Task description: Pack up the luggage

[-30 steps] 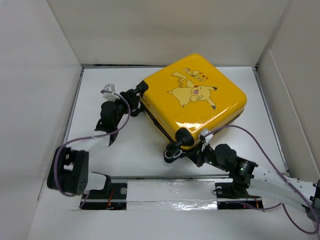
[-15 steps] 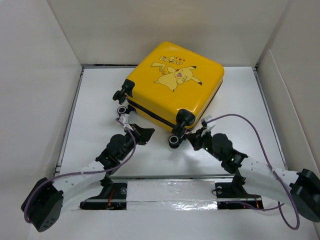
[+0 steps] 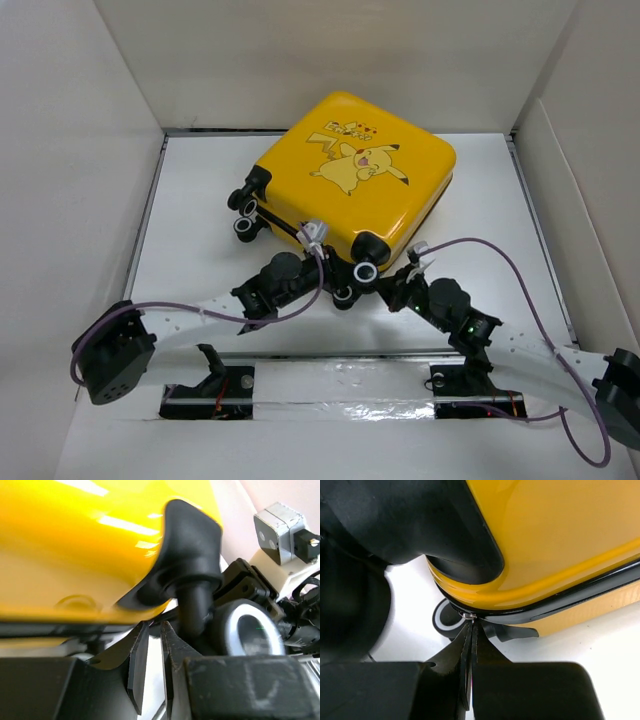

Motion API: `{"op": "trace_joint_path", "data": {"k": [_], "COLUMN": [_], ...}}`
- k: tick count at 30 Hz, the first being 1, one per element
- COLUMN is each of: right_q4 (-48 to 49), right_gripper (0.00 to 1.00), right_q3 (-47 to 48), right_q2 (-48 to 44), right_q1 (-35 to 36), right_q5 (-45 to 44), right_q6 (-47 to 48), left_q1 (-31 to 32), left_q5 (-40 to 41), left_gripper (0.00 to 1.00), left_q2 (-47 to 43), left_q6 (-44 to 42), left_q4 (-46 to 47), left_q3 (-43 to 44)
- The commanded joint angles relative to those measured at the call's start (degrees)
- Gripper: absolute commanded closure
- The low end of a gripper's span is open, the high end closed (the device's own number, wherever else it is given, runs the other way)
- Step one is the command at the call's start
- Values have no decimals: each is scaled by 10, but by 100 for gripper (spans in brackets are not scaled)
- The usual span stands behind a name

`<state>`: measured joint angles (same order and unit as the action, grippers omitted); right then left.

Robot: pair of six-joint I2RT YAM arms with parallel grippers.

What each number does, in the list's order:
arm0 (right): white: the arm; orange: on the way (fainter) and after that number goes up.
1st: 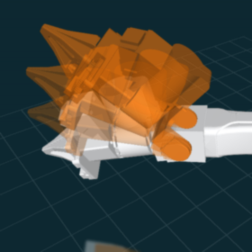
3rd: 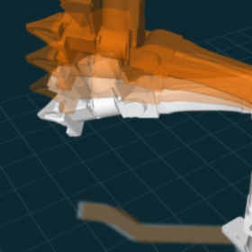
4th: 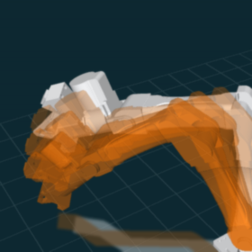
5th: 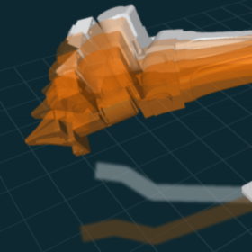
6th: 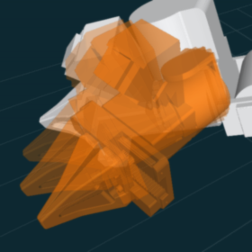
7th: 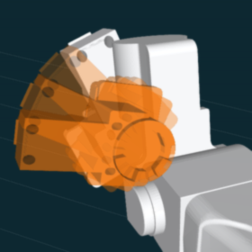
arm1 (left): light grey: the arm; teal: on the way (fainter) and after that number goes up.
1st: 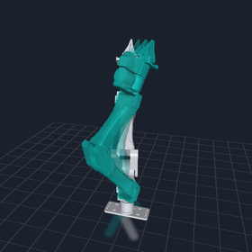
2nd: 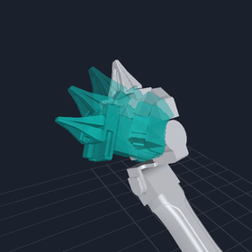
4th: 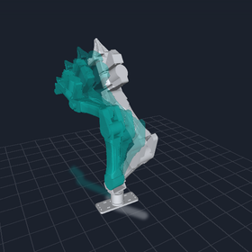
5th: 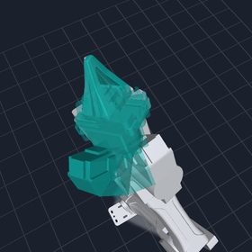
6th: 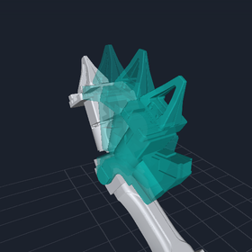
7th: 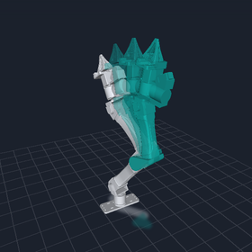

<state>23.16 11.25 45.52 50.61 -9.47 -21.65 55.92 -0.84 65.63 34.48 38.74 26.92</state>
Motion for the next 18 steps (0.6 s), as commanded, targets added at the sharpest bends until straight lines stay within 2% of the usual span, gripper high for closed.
{"op": "trace_joint_path", "data": {"k": [1,4,5,7,9,13,15,18], "right_q4": [33,76,117,175,194,243,305,414], "right_gripper": [100,100,100,100,100,100,100,100], "right_q3": [31,12,5,-8,2,49,72,100], "right_q2": [-12,-3,4,36,68,183,228,328], "right_q1": [-19,2,14,61,92,149,174,186], "right_q5": [22,34,31,-9,-40,-99,-137,-192], "right_q6": [14,-7,-15,-36,-34,-18,-11,5], "left_q1": [18,24,24,24,30,30,41,54], "left_q5": [-70,-79,-84,-91,-103,-116,-132,-145], "left_gripper": [86,86,86,87,88,91,93,93], "left_q2": [44,98,112,147,172,202,235,267], "left_q6": [-18,-31,-33,-38,-42,-52,-50,-31], "left_q4": [45,45,42,24,-2,-81,-137,-161], "left_q3": [75,130,161,196,247,339,403,454]}}
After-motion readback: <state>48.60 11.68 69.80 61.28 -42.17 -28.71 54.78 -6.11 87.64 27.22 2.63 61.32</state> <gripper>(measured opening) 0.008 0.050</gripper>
